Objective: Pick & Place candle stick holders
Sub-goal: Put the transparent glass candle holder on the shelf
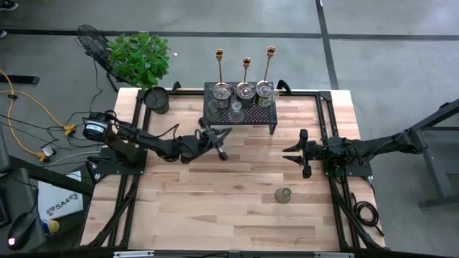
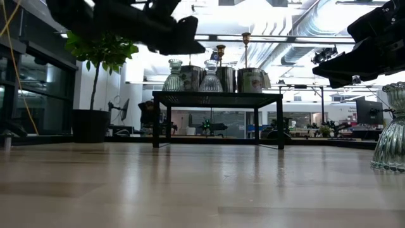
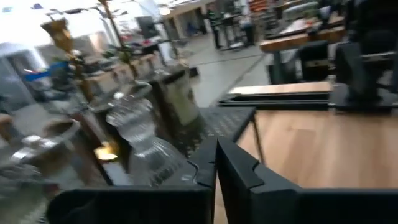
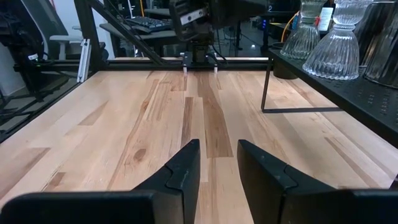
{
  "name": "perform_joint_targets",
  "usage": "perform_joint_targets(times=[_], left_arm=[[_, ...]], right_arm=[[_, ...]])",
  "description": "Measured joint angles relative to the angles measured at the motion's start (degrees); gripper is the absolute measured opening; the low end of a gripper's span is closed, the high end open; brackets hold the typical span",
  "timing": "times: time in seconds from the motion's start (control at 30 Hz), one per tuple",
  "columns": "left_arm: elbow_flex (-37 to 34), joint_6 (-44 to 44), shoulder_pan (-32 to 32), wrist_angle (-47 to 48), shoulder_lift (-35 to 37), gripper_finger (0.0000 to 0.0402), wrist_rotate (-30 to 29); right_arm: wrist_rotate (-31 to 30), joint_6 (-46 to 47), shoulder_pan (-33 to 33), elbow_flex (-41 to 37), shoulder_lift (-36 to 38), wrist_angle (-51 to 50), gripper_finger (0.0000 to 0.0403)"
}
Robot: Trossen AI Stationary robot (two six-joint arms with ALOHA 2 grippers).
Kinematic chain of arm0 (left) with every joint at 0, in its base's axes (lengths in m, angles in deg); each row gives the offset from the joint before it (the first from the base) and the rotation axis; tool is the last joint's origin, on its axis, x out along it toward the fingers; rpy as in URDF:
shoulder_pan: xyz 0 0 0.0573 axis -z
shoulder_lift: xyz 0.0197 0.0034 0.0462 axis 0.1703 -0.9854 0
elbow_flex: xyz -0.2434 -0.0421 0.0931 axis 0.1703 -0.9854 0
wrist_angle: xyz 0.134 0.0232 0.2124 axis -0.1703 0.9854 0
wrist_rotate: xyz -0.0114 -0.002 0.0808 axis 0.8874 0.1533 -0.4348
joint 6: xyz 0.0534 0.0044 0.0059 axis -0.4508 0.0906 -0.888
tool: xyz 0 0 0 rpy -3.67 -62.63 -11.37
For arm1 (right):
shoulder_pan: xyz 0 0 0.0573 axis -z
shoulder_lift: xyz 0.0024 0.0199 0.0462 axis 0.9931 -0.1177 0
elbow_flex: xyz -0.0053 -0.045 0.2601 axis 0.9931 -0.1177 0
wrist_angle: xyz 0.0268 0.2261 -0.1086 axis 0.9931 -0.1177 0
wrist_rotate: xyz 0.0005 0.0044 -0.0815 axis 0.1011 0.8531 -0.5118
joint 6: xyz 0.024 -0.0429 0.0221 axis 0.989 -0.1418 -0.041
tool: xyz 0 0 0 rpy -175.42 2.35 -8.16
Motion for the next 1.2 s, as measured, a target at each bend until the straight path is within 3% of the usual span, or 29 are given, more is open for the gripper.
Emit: perform_joint_targets(times=[0.23, 0.43, 0.87, 1.2], left_arm=[[-1.01, 4.6, -4.87, 6.76, -0.03, 0.0002, 9.19], [0.37, 4.93, -7.22, 7.01, -3.49, 0.0001, 17.27], [6.32, 5.01, -7.09, 6.8, -11.1, 0.0, 11.46], [6.84, 5.04, -7.11, 6.82, -11.82, 0.0, 7.38]], right_arm=[[0.0, 0.02, 0.0, -0.01, 0.01, -0.09, 0.0099], [0.0, 0.01, 0.01, -0.01, 0.01, -0.13, 0.0099], [-0.01, 0.0, 0.01, -0.01, 0.02, -0.15, 0.0099], [-0.02, 0.0, 0.02, -0.01, 0.02, -0.17, 0.0099]])
